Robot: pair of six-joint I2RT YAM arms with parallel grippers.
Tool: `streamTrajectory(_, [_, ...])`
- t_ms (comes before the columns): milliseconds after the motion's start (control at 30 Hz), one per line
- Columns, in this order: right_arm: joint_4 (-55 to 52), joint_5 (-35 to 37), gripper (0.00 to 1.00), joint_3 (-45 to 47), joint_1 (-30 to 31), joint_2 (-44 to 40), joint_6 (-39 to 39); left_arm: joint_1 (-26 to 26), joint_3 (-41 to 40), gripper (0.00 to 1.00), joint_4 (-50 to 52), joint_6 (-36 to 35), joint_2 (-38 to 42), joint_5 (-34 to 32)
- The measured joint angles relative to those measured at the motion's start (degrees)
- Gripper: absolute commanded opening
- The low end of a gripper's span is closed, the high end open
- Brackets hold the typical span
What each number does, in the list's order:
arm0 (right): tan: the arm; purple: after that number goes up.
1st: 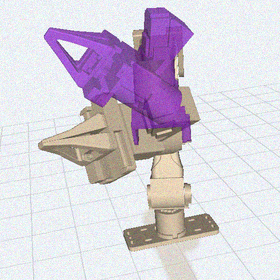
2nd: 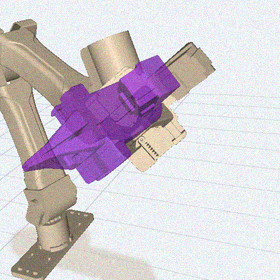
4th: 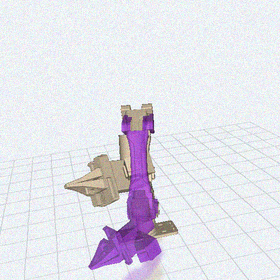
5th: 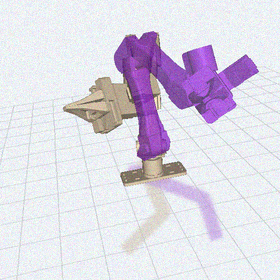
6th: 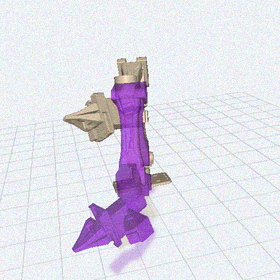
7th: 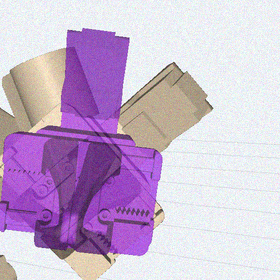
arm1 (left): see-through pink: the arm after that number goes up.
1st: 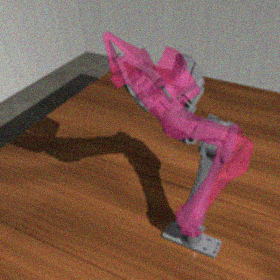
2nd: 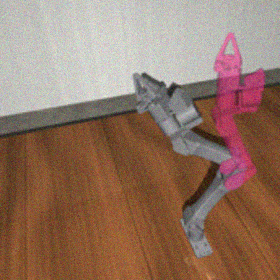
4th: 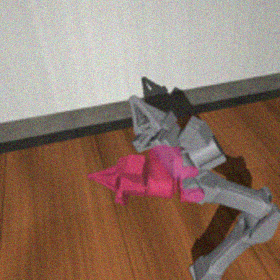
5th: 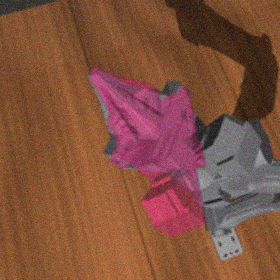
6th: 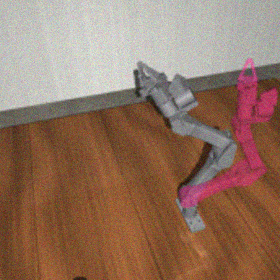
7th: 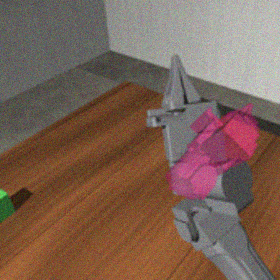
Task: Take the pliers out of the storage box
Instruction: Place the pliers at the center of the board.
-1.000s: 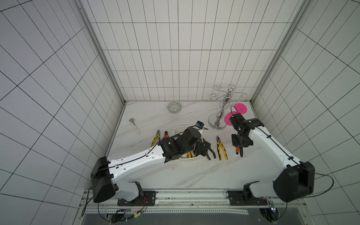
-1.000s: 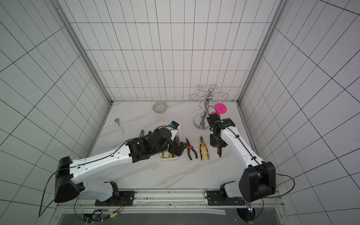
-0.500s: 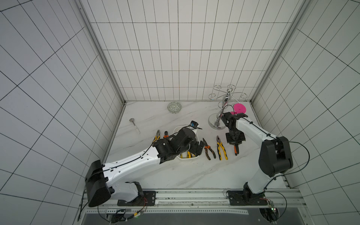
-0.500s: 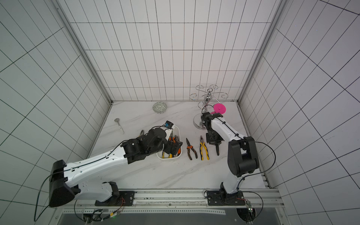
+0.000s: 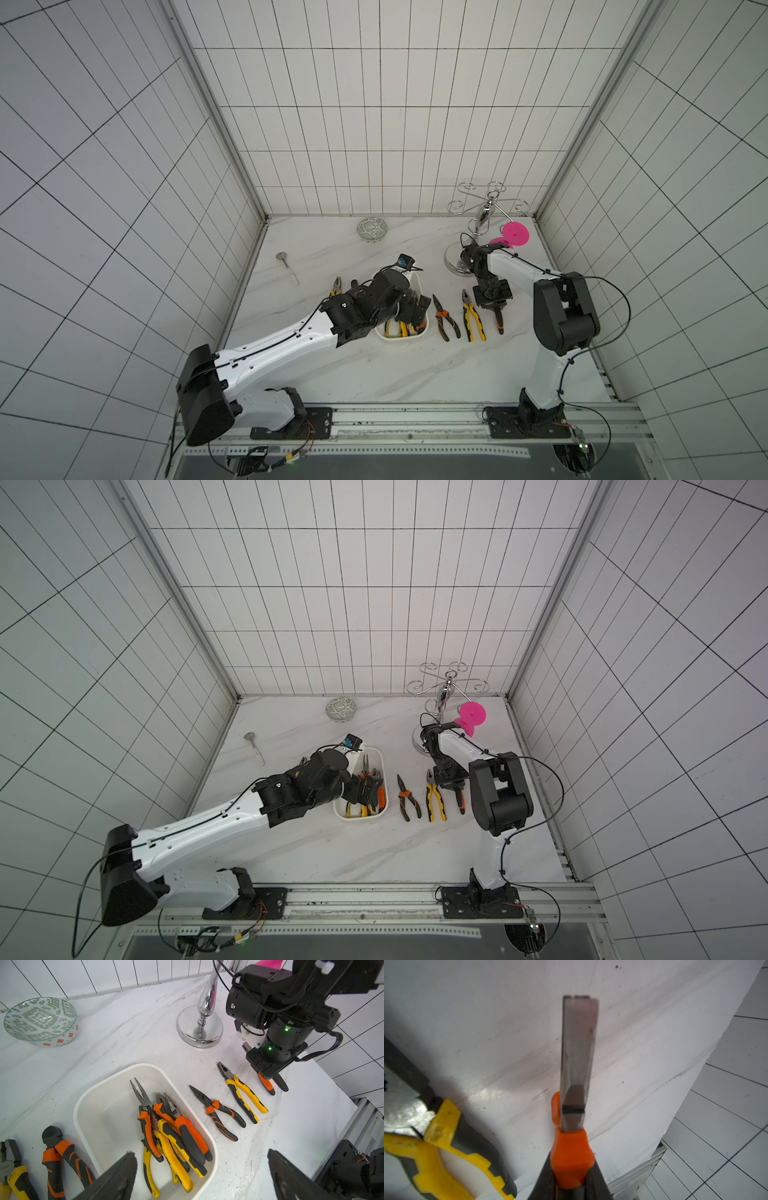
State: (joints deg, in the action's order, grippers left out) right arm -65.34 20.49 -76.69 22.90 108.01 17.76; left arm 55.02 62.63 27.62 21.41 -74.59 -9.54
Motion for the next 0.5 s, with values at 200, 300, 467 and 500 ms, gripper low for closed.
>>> streamTrajectory(200, [1.1,0.0,0.33,0.0,0.0,1.9,-0.2,-0.4,0.0,0.99,0.0,0.0,0.0,0.3])
streamTrajectory(300, [1.3,-0.1,0.37,0.0,0.2,2.6,-0.3,-0.4,0.0,0.99,0.0,0.0,0.0,0.4])
streamTrajectory(467, [1.4,-0.6,0.42,0.0,0.5,2.4,-0.3,-0.5,0.0,0.99,0.0,0.0,0.0,0.4])
streamTrajectory(500, [1.4,-0.8,0.43,0.0,0.5,2.2,-0.2,-0.5,0.0,0.99,0.0,0.0,0.0,0.4])
